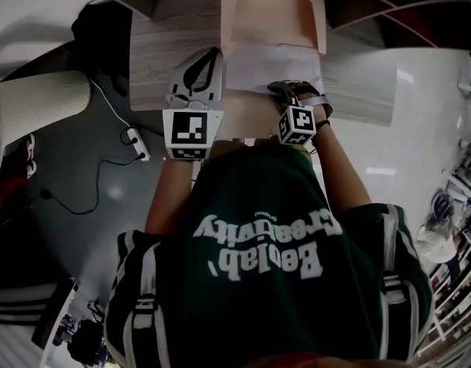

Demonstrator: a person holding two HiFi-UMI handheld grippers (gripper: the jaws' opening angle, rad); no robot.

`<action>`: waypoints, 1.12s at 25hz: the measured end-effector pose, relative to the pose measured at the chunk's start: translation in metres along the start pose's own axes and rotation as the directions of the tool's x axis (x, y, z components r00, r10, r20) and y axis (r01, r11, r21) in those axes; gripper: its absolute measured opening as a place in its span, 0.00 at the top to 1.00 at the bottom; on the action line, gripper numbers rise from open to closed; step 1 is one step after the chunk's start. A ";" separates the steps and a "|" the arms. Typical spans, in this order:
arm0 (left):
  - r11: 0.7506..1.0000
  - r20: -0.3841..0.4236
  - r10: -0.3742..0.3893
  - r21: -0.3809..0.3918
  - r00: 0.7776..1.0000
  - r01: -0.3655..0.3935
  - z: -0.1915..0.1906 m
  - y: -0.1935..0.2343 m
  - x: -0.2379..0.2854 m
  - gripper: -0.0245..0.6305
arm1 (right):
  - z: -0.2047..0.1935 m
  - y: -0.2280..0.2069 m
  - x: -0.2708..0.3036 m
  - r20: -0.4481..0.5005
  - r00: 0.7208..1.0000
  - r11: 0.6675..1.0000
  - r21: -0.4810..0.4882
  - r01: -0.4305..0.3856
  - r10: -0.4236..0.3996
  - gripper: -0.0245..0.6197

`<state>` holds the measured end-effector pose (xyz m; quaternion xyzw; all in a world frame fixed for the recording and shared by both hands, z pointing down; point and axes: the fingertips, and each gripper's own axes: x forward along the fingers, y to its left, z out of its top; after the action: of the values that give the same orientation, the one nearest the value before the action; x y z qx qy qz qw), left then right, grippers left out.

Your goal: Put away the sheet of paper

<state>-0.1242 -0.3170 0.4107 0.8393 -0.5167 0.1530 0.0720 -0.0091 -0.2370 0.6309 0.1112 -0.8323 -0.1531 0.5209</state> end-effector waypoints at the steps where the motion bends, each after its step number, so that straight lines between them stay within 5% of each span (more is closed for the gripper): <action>1: 1.000 -0.012 0.009 -0.006 1.000 -0.009 -0.002 0.002 0.004 0.93 | -0.001 -0.006 0.003 0.006 1.000 1.000 -0.002 -0.003 0.003 0.91; 10: 0.999 -0.065 0.045 -0.004 0.997 -0.045 -0.011 0.015 0.040 0.93 | -0.015 -0.063 0.030 0.028 0.998 0.998 -0.025 0.058 -0.057 0.89; 12: 0.999 -0.075 0.045 0.000 0.996 -0.045 -0.012 0.016 0.046 0.93 | -0.016 -0.066 0.033 0.022 0.999 1.000 0.006 0.023 -0.023 0.62; 16: 0.999 -0.076 0.045 -0.003 0.996 -0.045 -0.012 0.017 0.059 0.93 | -0.019 -0.064 0.031 0.020 0.999 0.999 0.014 -0.032 0.032 0.61; 21: 1.000 -0.082 0.026 -0.012 0.996 -0.027 -0.015 0.007 0.073 0.93 | -0.025 -0.067 0.021 0.042 0.999 0.994 0.110 -0.008 0.003 0.61; 22: 1.000 -0.083 0.022 -0.011 0.996 -0.023 -0.014 0.004 0.075 0.93 | -0.028 -0.071 0.018 0.053 0.999 0.987 0.163 0.003 -0.012 0.63; 23: 1.000 -0.084 0.018 -0.010 0.996 -0.019 -0.014 0.001 0.076 0.93 | -0.029 -0.075 0.016 0.068 0.997 0.972 0.235 0.011 -0.028 0.90; 26: 1.000 -0.086 0.014 -0.005 0.996 -0.014 -0.014 -0.002 0.079 0.93 | -0.035 -0.092 0.015 0.095 0.994 0.880 0.475 -0.004 -0.047 0.91; 28: 1.000 -0.089 0.016 -0.007 0.996 -0.016 -0.015 -0.003 0.080 0.93 | -0.041 -0.100 0.024 0.073 0.996 0.838 0.546 -0.002 -0.046 0.91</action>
<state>-0.0909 -0.3793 0.4514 0.8272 -0.5203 0.1890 0.0969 0.0201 -0.3436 0.6311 0.2580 -0.8612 0.0796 0.4307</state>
